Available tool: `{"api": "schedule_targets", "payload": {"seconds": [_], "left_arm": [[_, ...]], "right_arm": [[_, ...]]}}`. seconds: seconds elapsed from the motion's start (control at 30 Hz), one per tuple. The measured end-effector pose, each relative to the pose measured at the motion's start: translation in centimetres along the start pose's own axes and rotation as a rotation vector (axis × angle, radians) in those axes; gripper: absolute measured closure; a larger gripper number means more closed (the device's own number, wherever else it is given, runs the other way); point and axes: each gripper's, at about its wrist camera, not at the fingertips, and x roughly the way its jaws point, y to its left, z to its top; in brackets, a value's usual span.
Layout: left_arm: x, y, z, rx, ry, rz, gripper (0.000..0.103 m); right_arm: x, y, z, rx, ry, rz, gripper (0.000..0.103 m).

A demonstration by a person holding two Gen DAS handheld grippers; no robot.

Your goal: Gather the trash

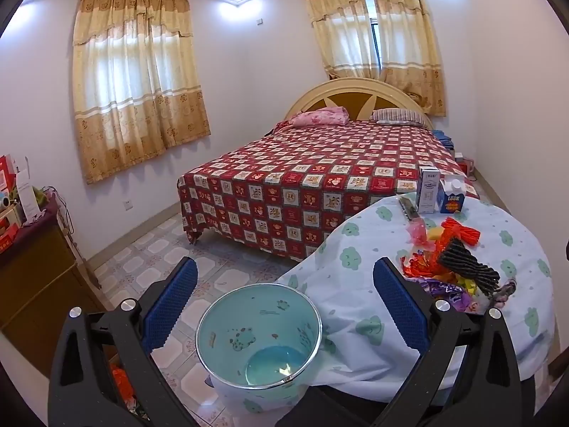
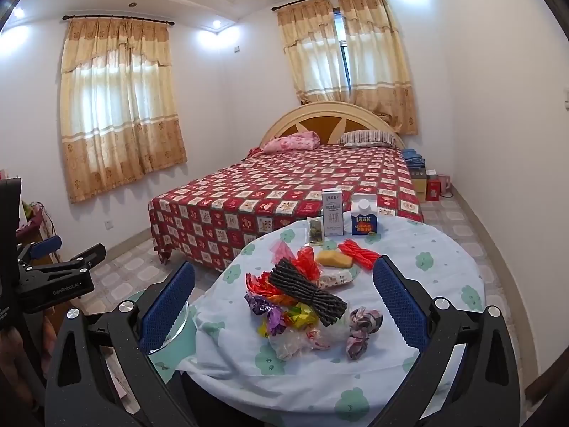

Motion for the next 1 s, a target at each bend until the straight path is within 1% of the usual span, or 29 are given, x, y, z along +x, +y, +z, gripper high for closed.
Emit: {"api": "schedule_targets", "payload": {"seconds": [0.23, 1.0], "left_arm": [[0.9, 0.6, 0.1, -0.007, 0.002, 0.013, 0.006], [0.9, 0.9, 0.1, -0.005, -0.002, 0.019, 0.006]], "right_arm": [[0.1, 0.0, -0.1, -0.001, 0.001, 0.000, 0.005], [0.9, -0.1, -0.8, -0.001, 0.011, -0.002, 0.005]]}}
